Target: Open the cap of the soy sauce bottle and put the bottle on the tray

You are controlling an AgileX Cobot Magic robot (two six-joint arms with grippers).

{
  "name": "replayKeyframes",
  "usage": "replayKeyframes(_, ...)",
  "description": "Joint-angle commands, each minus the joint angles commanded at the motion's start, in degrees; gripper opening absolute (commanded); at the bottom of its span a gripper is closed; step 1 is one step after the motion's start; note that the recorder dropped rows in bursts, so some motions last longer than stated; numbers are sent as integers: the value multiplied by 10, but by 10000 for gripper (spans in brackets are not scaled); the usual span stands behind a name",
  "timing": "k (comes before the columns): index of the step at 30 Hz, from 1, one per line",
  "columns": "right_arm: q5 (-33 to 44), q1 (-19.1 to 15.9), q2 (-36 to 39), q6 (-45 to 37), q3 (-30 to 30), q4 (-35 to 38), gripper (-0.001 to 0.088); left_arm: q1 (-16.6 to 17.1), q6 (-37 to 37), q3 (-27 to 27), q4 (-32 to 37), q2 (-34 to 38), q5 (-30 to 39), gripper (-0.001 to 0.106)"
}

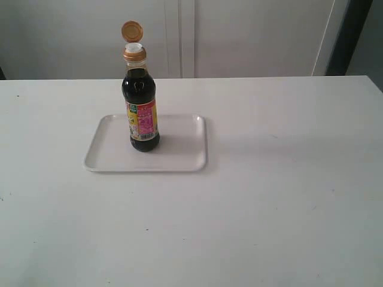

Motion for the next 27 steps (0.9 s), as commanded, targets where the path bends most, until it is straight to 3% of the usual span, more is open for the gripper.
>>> replayKeyframes(7, -5, 0, -20, 0, 33, 3, 0, 0, 0, 0, 0, 0, 0, 0)
replayKeyframes(27, -20, 0, -20, -15, 33, 10, 0, 0, 0, 0, 0, 0, 0, 0)
